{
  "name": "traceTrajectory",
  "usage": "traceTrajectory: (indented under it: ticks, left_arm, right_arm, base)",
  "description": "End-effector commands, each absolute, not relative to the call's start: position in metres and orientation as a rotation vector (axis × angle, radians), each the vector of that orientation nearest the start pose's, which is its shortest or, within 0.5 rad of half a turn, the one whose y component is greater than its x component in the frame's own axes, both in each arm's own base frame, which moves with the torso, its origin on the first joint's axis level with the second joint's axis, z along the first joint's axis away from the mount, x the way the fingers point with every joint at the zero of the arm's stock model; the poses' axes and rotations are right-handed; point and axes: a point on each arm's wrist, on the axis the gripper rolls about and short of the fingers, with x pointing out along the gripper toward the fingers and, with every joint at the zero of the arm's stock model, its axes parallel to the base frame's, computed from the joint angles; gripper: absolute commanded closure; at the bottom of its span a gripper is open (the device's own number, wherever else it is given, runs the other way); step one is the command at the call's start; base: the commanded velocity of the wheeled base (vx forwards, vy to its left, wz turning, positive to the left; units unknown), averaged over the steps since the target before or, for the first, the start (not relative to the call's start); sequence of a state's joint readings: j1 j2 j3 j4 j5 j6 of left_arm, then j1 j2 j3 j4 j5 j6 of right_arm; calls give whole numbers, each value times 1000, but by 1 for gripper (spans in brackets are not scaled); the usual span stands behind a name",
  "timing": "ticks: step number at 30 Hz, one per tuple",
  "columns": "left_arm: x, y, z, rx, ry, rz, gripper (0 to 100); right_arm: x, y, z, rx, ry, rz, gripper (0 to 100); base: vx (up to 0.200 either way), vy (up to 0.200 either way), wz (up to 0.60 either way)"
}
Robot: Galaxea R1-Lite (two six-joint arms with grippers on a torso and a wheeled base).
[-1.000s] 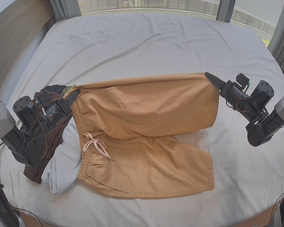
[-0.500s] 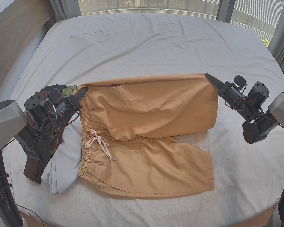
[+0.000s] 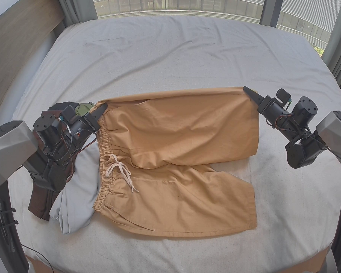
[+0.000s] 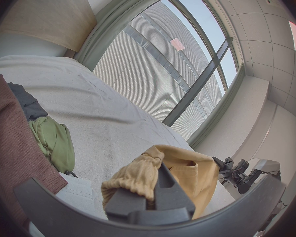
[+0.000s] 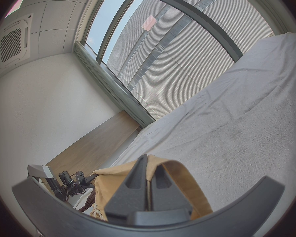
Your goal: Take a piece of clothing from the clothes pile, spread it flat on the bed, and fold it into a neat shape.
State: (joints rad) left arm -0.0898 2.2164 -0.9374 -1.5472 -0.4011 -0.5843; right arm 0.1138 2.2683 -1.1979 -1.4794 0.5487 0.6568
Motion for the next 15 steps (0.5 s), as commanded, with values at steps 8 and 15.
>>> traceTrajectory:
  ticks: [8,15]
  left_arm:
    - [404,-45,114,-532,-117,-530,100]
    - [408,-44,116,-533,-135,-518,100]
  right_arm:
    - [444,68,159,535,-178,769,100]
    - [455,69,157,538,-166,766,100]
  base:
    - [0,0,0]
    - [0,0,0]
